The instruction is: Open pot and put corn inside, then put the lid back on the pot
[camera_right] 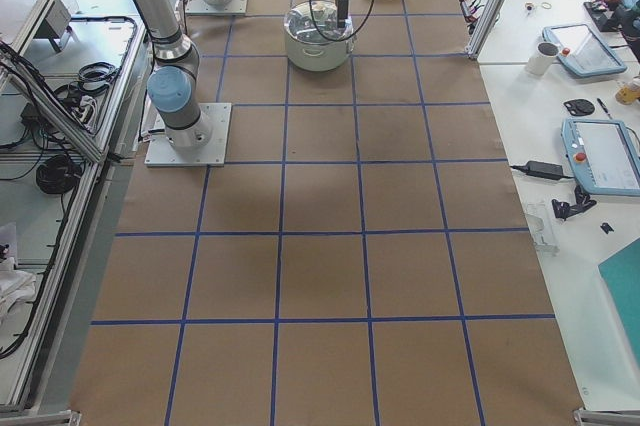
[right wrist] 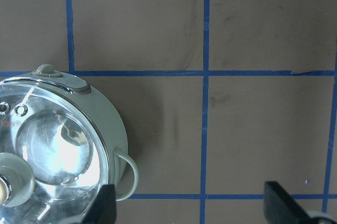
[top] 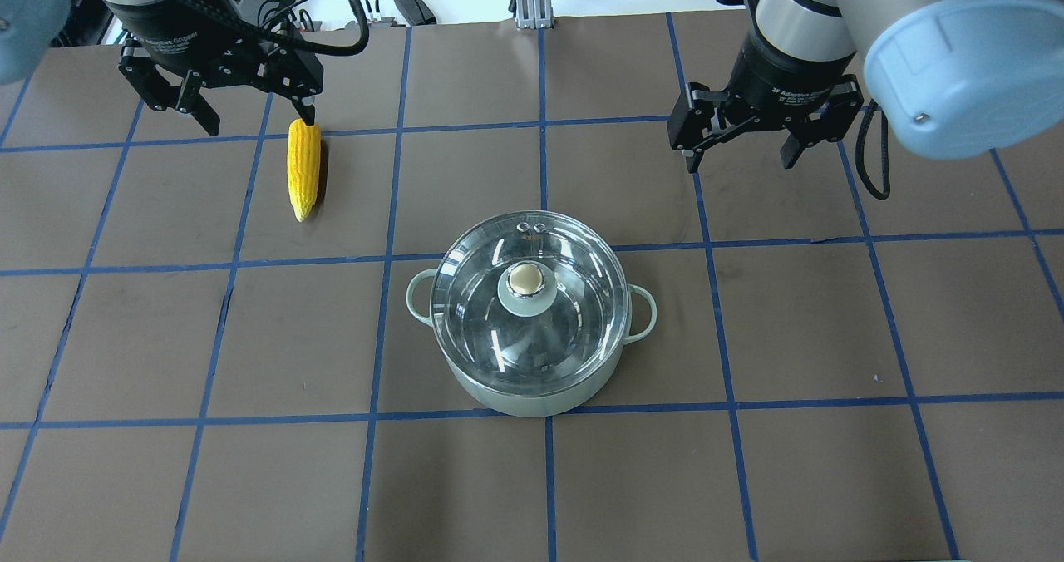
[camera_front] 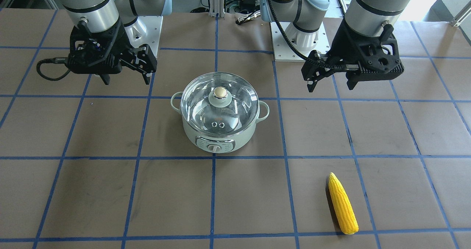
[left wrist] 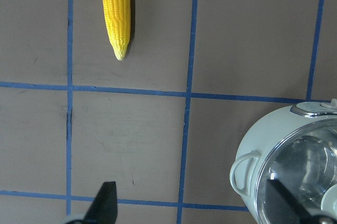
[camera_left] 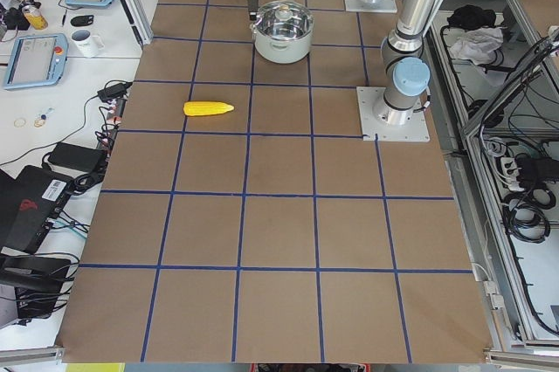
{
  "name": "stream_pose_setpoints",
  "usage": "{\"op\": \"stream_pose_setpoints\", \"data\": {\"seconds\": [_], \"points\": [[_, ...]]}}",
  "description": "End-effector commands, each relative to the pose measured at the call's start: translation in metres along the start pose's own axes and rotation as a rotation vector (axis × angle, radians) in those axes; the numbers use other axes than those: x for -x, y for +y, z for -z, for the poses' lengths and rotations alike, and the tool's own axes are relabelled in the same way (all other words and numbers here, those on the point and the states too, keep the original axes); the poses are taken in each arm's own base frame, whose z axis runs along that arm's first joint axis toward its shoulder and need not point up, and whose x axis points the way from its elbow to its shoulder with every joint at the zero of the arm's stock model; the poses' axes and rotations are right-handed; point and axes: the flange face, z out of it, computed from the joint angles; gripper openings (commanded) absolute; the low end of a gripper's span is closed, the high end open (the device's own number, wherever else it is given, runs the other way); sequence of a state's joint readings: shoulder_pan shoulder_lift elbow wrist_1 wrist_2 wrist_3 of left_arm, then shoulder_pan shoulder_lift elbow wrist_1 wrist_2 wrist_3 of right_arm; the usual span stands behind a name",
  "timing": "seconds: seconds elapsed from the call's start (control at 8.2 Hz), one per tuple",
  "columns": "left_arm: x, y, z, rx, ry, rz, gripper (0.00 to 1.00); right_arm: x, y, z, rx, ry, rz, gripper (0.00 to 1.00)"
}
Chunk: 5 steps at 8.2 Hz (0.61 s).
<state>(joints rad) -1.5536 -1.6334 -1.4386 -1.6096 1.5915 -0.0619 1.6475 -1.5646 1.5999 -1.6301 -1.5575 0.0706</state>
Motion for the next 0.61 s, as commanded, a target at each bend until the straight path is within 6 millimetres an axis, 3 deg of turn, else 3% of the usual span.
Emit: {"op": "stream_pose_setpoints", "data": {"seconds": [0.0,0.24,0.49], "points": [[0.000,0.000,0.000,0.002,-0.001,-0.001,1.00,0.002,0.000,0.001,-0.006,-0.003,0.003,1.00],[-0.001,-0.003,-0.004,0.006,0.000,-0.004,1.00,0.002,0.000,0.000,-0.004,-0.001,0.003,1.00],[0.008,-0.023,-0.013,-0.054,-0.005,-0.108,1.00,0.004,0.003,-0.002,0.012,0.000,0.006,1.00]]}}
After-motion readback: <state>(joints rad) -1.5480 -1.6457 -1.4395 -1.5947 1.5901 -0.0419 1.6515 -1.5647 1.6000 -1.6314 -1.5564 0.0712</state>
